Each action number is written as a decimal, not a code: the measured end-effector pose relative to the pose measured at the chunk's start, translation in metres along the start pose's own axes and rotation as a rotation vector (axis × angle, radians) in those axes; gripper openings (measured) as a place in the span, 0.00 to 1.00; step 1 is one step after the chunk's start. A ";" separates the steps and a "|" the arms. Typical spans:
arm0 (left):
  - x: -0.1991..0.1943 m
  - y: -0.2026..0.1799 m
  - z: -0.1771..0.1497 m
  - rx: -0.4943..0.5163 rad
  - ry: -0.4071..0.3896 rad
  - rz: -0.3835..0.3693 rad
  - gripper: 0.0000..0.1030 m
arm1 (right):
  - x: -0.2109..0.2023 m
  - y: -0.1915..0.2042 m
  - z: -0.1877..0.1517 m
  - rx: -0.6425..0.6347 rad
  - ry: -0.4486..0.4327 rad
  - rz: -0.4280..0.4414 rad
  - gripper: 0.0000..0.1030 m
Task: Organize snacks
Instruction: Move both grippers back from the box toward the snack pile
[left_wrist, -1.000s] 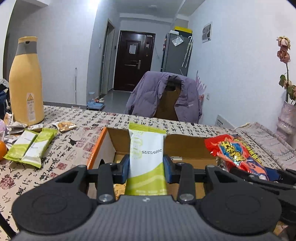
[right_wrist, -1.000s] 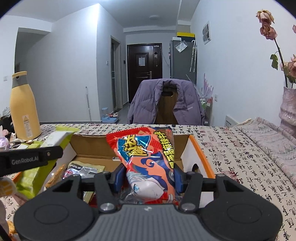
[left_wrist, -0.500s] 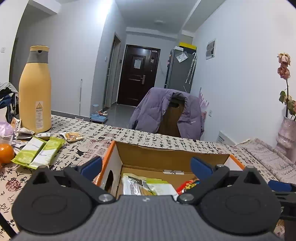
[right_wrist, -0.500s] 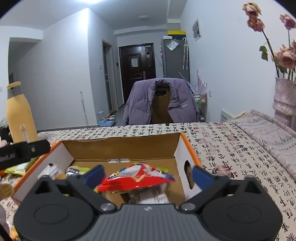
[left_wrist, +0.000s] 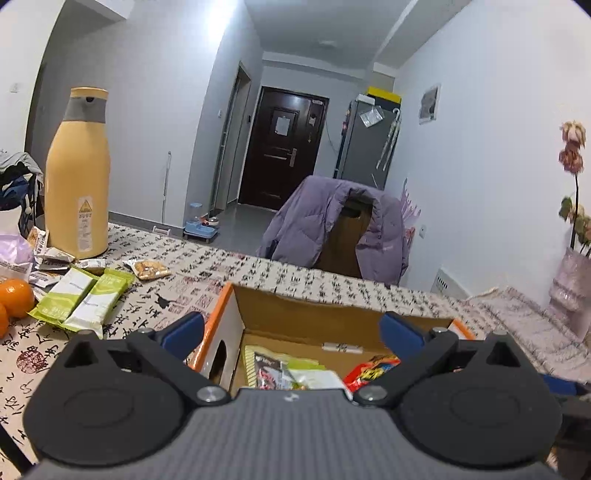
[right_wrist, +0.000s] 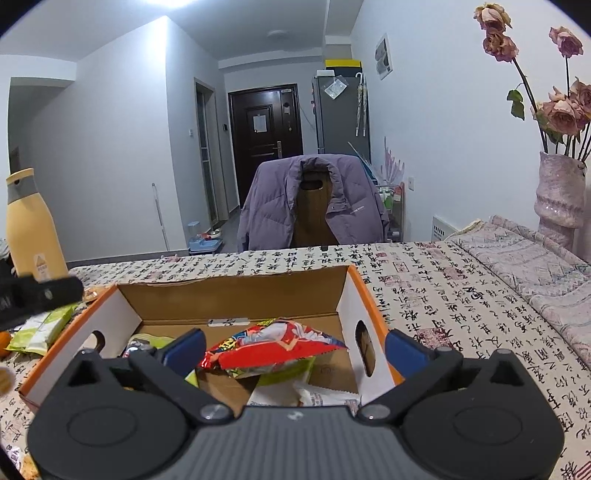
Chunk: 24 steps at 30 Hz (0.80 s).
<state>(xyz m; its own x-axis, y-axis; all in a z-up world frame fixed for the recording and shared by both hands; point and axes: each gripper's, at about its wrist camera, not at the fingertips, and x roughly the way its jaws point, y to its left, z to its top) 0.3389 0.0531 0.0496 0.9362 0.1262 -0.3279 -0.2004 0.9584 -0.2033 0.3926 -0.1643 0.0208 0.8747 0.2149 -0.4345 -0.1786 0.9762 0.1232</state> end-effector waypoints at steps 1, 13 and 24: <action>-0.004 0.000 0.002 -0.006 -0.002 -0.004 1.00 | -0.002 0.000 0.002 0.000 -0.003 0.000 1.00; -0.053 0.010 0.011 -0.027 -0.007 -0.001 1.00 | -0.049 0.001 0.015 -0.006 -0.021 0.009 1.00; -0.099 0.029 -0.017 0.004 0.038 -0.013 1.00 | -0.096 0.004 -0.018 -0.023 0.009 0.025 1.00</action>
<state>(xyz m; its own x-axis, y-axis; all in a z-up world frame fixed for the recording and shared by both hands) 0.2352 0.0639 0.0603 0.9272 0.1039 -0.3598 -0.1869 0.9609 -0.2044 0.2995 -0.1810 0.0469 0.8656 0.2396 -0.4397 -0.2111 0.9709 0.1135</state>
